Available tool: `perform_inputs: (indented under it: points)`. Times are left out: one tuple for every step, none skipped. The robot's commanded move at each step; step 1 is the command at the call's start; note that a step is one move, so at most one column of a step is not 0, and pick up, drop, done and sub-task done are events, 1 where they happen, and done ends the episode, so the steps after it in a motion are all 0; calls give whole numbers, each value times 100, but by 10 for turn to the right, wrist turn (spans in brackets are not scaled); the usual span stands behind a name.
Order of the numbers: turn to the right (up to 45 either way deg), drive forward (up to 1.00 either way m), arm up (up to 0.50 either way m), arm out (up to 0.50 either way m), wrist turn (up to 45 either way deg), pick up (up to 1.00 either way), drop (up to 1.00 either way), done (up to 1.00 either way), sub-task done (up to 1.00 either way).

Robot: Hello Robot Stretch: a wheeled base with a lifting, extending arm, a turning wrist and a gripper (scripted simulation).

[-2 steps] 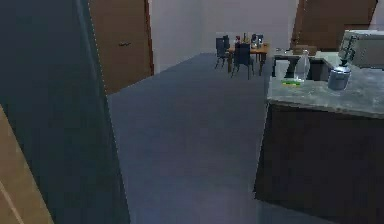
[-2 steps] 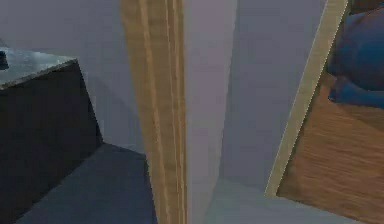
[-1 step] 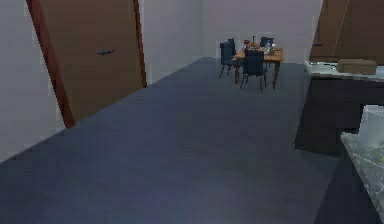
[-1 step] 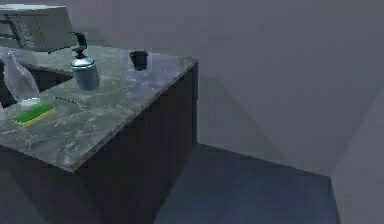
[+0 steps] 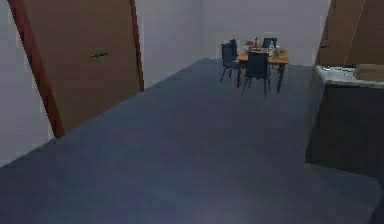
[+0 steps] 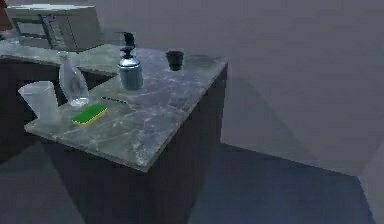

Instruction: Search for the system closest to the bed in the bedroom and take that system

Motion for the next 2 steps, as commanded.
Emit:
perform_inputs:
  points:
    - [210, 0, 0, 0, 0, 0, 0, 0, 0]
    - [0, 100, 0, 0, 0, 0, 0, 0, 0]
